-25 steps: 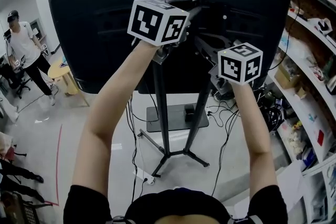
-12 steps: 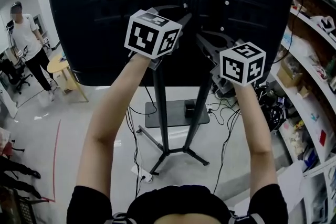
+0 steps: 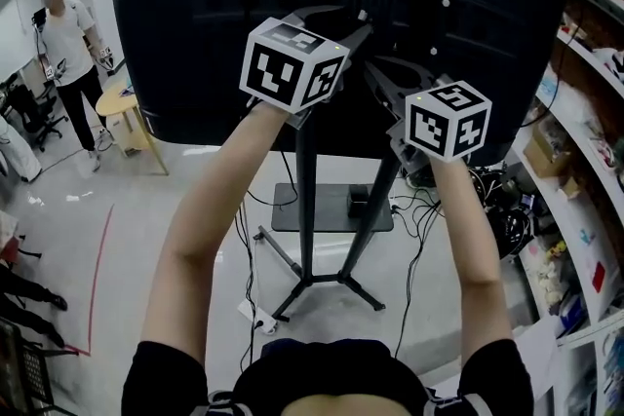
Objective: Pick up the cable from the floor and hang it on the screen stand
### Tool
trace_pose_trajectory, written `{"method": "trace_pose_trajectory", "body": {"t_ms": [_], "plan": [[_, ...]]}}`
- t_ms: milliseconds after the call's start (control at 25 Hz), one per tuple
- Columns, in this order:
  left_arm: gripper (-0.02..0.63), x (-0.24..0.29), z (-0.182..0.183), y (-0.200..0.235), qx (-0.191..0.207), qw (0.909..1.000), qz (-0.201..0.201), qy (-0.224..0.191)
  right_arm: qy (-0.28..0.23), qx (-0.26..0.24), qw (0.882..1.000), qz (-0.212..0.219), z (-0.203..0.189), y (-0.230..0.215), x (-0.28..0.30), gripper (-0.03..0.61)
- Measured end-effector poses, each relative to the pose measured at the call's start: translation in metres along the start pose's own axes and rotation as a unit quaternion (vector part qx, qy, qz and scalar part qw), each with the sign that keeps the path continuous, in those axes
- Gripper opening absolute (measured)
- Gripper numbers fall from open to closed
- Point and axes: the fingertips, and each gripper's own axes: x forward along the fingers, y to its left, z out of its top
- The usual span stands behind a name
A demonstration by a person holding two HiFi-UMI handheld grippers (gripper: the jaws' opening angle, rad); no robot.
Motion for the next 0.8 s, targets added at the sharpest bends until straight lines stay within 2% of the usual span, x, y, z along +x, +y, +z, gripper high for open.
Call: {"method": "trace_pose_trajectory", "body": {"t_ms": [280,480,800], "plan": [[0.155,-0.013,0.004,0.004,-0.008,0.9995,0.017,-0.027,0.003,0.020,1.000,-0.009,-0.018,0.006,0.000,0.025],[0.163,-0.027,0.009,-0.005,-0.031,0.9984,-0.004,-0.046,0.002,0.025,0.999,-0.028,-0.028,0.008,-0.004,0.025],[0.161,-0.059,-0.030,-0.009,-0.060,0.9978,-0.015,-0.024,0.005,0.030,0.999,-0.044,-0.046,0.032,0.001,0.025]]}}
